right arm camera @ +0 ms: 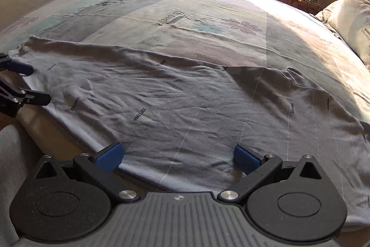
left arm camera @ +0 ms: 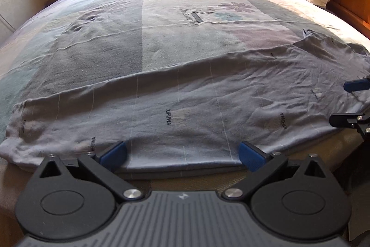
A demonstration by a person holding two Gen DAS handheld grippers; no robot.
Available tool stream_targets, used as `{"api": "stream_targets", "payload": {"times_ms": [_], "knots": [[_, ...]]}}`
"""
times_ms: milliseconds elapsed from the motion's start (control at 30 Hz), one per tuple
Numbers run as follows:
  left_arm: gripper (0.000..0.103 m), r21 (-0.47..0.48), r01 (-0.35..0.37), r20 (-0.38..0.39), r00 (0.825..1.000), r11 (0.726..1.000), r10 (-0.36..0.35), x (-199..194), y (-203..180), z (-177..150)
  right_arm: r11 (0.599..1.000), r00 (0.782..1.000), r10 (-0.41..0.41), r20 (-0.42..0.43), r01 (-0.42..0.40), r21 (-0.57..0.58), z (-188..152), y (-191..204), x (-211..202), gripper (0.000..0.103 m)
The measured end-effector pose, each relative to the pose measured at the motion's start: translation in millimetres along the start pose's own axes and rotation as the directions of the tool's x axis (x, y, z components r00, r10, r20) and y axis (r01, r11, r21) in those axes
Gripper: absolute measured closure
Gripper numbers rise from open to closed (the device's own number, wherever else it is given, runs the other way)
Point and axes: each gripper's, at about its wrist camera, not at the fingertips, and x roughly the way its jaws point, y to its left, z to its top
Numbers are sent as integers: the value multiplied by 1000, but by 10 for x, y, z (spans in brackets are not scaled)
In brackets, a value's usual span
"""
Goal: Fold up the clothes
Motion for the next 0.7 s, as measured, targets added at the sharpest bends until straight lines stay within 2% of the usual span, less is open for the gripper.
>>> {"api": "stream_targets", "payload": {"times_ms": [133,200,300,433,467,567,700], "knots": [[1,44,-4,45,999,999,2,-102,-52,32,999,1000,-18,15,18,28,-41,13,-5,0],[1,15,-15,31,999,1000,15,-43,-33,85,999,999,-28,17,27,37,-37,25,-1,0],[1,-36,27,3,1000,999,-26,51,12,46,998,999,-37,19,36,43,-38,37,-1,0],[1,-36,68,12,998,997,-67,-51,37,3,998,999,-41,15,40,44,-38,43,-7,0],[1,-42,78,33,997,996,-76,-98,97,25,998,999,-42,16,41,45,-40,44,-6,0],[1,-84,19,89,996,996,-12,-188,394,144,998,999,-43,9,42,47,-27,47,0,0],[1,-241,6,101,995,970,19,-137,916,176,998,999,-43,12,42,48,-33,46,-2,0]]}}
